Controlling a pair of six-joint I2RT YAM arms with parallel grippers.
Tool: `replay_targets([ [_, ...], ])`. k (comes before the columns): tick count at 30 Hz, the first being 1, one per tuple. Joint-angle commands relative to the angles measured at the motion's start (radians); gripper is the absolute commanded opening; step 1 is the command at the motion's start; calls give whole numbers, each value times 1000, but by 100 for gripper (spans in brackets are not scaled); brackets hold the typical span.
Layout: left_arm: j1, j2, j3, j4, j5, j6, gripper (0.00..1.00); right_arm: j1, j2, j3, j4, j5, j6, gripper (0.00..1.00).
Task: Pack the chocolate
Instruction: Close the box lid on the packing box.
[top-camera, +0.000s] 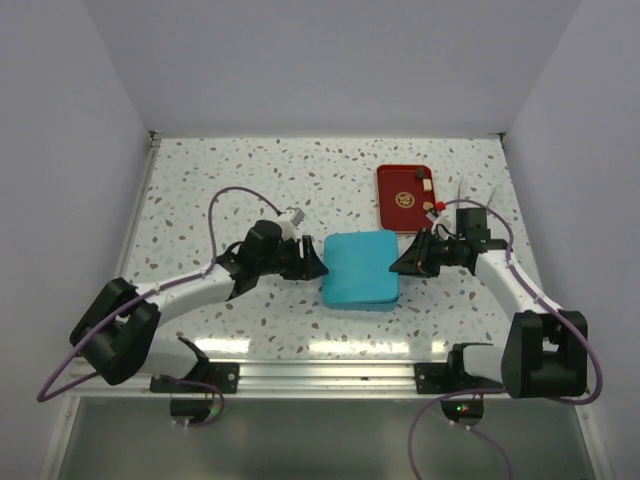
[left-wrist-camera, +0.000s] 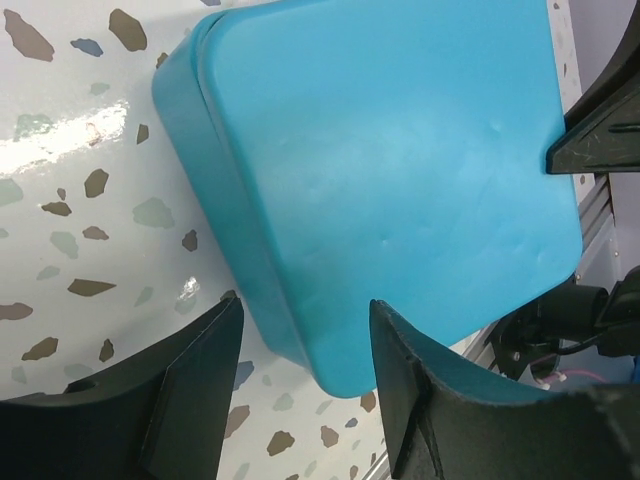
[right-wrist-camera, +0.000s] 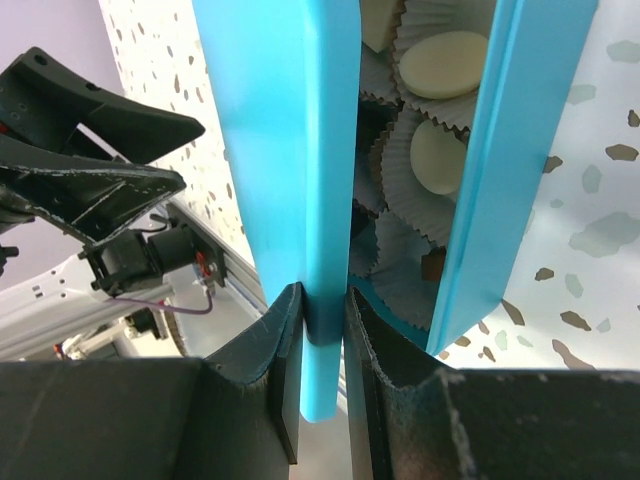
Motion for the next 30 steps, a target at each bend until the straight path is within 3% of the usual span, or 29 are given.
replay_targets([
  [1, -12, 4, 56, -15, -59, 39, 58, -12, -24, -21, 6, 77, -21, 0],
  [9, -24, 40, 44, 18, -85, 45, 55, -12, -17, -39, 35, 80, -11, 0],
  [17, -24, -6, -50, 190, -47, 47, 46, -12, -12, -65, 64, 71, -2, 0],
  [21, -23, -74, -56, 140, -123, 80, 46, -12, -9, -68, 66, 70, -4, 0],
  [24, -21, -42, -27, 26, -223, 67, 38, -10, -13, -65, 63, 68, -4, 0],
  [30, -21, 39, -6, -29, -262, 27, 27, -10, -21, -61, 63, 60, -2, 0],
])
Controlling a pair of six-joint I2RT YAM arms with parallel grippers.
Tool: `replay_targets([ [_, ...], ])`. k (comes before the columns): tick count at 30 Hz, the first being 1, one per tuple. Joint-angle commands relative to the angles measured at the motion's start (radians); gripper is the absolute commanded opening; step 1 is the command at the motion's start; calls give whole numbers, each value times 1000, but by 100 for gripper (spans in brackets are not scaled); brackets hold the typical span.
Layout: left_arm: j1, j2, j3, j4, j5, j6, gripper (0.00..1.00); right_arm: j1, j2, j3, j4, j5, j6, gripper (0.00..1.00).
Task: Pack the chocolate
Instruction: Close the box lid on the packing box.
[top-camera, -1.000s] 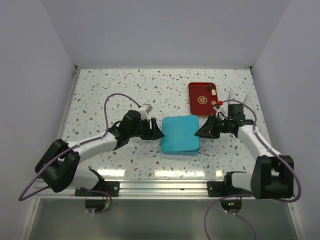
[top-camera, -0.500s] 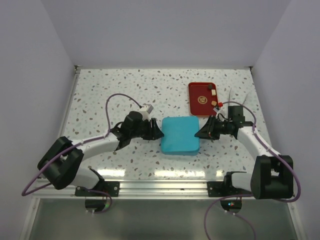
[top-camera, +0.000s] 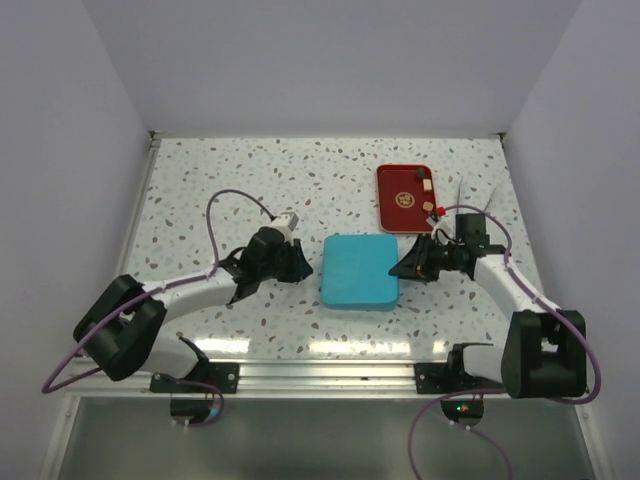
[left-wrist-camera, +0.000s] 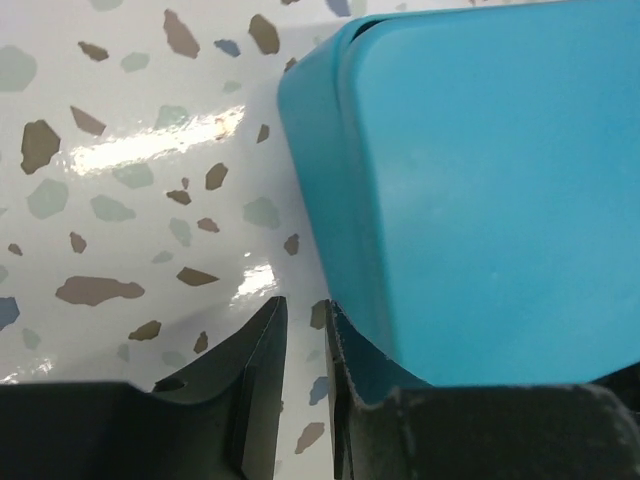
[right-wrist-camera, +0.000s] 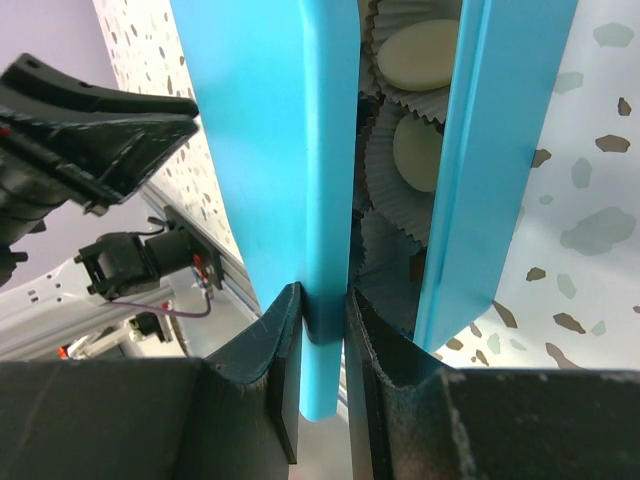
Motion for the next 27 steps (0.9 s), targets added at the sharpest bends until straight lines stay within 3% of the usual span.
replay_targets([
  [1, -2, 44, 37, -53, -57, 0, 26, -5, -19, -5, 11, 64, -19, 0],
  [14, -24, 131, 126, -64, 23, 20, 24, -5, -20, -14, 17, 70, -16, 0],
  [27, -84, 160, 223, -185, -70, 44, 23, -3, -27, -25, 32, 64, -9, 0],
])
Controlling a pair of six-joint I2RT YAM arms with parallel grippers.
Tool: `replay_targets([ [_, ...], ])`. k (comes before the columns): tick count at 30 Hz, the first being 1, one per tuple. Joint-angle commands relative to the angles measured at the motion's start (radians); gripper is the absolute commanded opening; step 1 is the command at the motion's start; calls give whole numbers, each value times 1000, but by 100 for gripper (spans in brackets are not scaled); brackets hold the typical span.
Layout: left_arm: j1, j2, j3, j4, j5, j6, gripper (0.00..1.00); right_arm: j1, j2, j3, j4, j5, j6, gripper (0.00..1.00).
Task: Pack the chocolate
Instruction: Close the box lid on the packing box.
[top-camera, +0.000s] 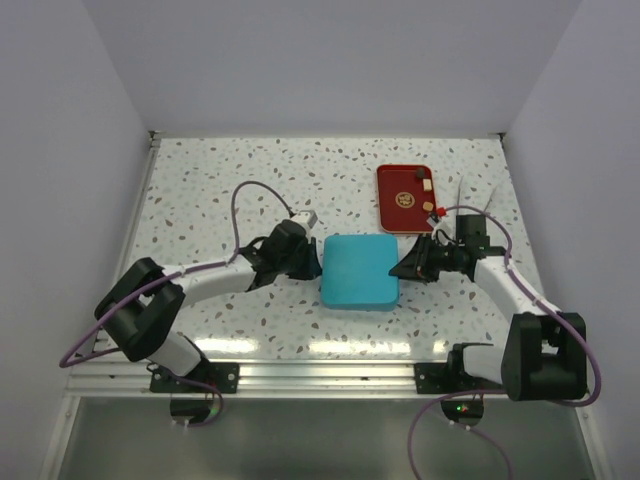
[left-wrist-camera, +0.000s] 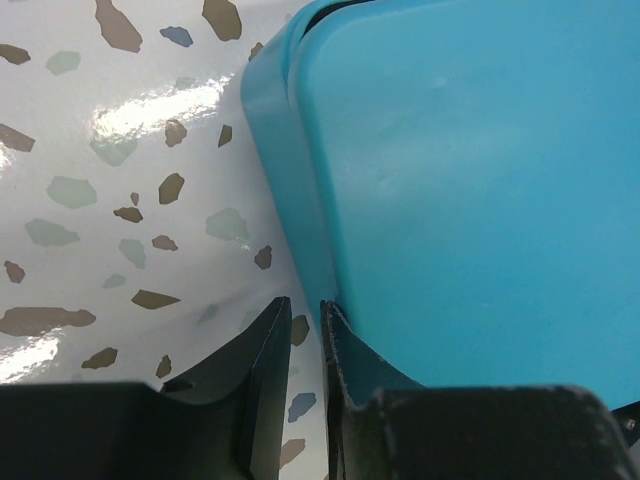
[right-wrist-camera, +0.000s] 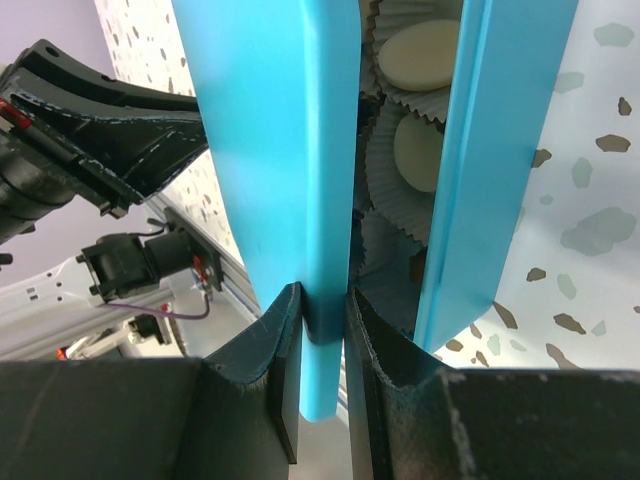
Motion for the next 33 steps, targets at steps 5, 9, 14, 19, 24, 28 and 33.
replay_targets([
  [5, -39, -1, 81, -35, -34, 24, 24, -3, -15, -21, 27, 68, -14, 0],
  [9, -45, -1, 89, -21, -25, 13, 23, -5, -19, -24, 34, 71, -13, 0],
  [14, -52, -10, 93, -20, -26, -9, 22, -5, -17, -31, 49, 71, -1, 0],
  [19, -52, -20, 112, 16, -28, -22, 22, -5, -25, -31, 41, 76, -5, 0],
  [24, -56, -34, 128, 25, -23, -33, 21, -5, -29, -40, 60, 76, 12, 0],
  [28, -56, -30, 135, 26, -22, -36, 21, -5, -28, -47, 61, 76, 15, 0],
  [33, -57, -31, 145, 29, -22, -41, 20, -3, -29, -50, 58, 93, 9, 0],
])
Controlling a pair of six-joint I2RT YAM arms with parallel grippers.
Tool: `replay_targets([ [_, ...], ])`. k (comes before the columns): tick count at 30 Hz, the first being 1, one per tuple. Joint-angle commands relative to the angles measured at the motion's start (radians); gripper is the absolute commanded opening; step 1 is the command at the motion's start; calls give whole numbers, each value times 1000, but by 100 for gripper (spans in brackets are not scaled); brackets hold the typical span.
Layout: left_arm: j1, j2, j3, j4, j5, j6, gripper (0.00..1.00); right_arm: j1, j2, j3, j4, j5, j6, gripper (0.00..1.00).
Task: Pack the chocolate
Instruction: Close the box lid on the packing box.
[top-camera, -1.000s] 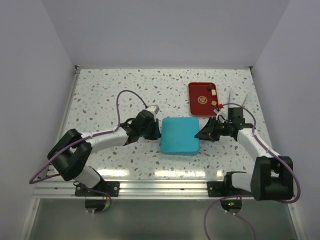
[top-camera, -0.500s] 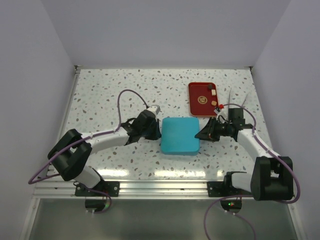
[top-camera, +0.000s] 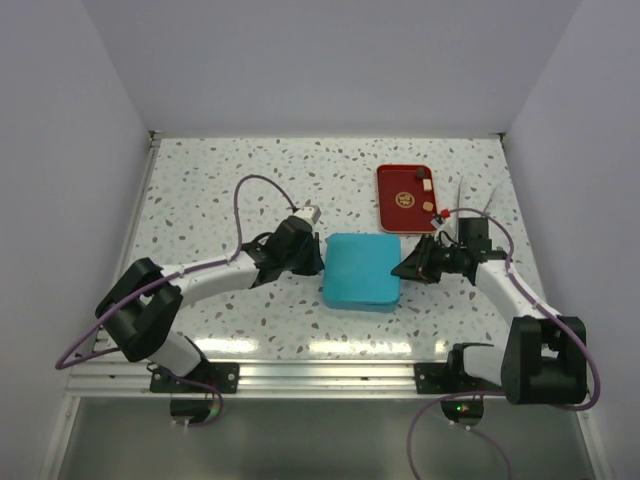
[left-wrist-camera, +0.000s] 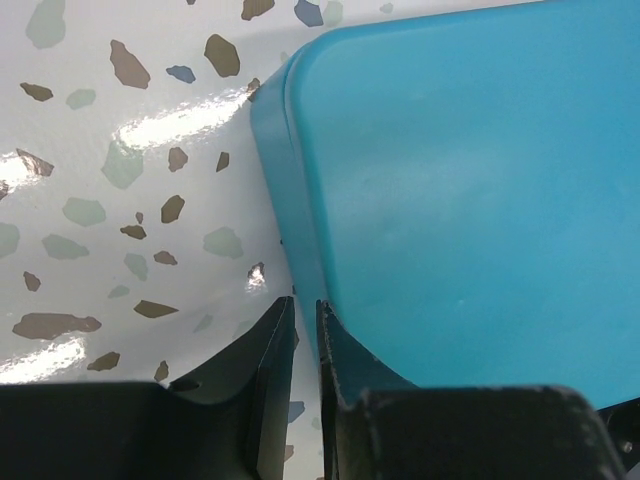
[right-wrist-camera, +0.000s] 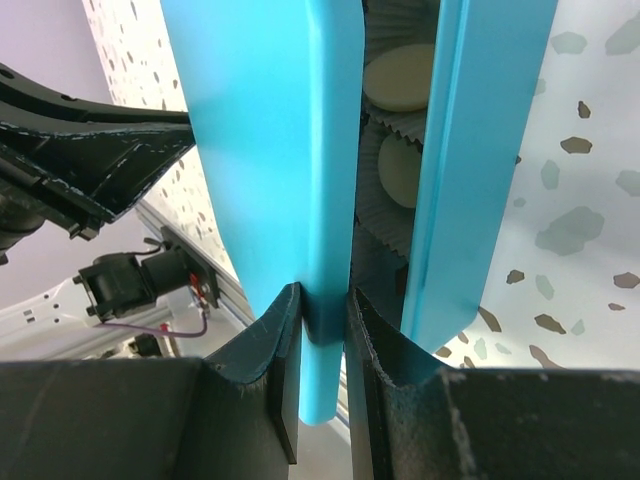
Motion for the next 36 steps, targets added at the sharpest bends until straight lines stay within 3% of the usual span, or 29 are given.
replay_targets([
  [1, -22, -34, 73, 105, 55, -37, 20, 6, -9, -20, 20, 64, -21, 0],
  [13, -27, -39, 112, 90, 49, -31, 20, 6, -57, -44, -8, 103, -35, 0],
  [23, -22, -103, 84, 2, -76, 4, 21, -16, -92, -32, -34, 146, -39, 0],
  [36, -21, -113, 1, 53, 3, -19, 51, -45, -115, -56, -17, 175, -12, 0],
])
